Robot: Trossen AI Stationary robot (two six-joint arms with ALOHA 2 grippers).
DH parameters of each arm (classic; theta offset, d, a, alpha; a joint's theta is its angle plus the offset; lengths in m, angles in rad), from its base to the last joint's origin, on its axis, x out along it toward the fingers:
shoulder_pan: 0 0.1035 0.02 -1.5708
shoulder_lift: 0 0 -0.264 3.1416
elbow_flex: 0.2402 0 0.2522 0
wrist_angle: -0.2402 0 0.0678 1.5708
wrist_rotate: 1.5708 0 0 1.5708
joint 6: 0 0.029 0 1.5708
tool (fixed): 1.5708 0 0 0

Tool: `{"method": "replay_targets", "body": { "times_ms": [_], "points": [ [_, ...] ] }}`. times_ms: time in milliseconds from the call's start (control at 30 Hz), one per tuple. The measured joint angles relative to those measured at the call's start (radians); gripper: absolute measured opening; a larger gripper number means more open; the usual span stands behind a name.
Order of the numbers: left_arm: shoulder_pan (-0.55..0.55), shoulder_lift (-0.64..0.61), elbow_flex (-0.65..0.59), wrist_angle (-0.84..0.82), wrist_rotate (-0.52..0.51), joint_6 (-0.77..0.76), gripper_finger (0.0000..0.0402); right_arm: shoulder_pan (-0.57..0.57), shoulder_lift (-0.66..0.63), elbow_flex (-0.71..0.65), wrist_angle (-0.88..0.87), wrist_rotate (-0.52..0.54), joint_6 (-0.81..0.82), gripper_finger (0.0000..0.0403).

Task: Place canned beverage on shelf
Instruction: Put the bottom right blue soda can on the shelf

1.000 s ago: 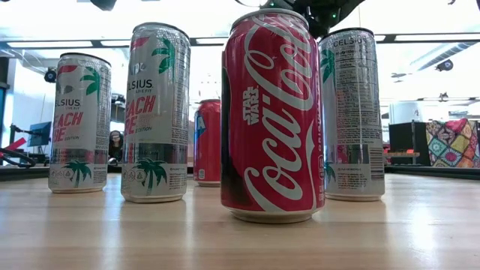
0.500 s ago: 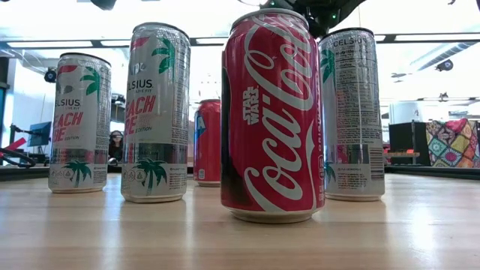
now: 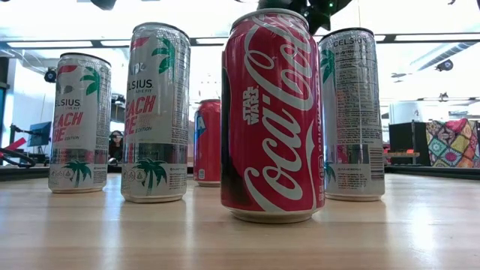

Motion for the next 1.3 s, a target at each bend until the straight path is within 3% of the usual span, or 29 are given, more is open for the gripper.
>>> {"method": "replay_targets", "body": {
  "times_ms": [733,933,1133,1300],
  "points": [
    [0.000,0.000,0.000,0.000,0.000,0.008,0.0037,-0.030,0.001,-0.022,0.143,0.026,-0.073,0.0012],
    [0.000,0.000,0.000,0.000,0.000,0.008,0.0037,-0.031,0.001,-0.032,0.154,-0.105,-0.092,0.0012],
    [0.000,0.000,0.000,-0.002,0.000,0.008,0.0037,-0.032,0.001,-0.062,0.153,-0.023,-0.091,0.0012],
    [0.000,0.000,0.000,-0.002,0.000,0.008,0.0037,-0.038,0.001,-0.063,0.165,-0.018,-0.091,0.0012]
  ]
}}
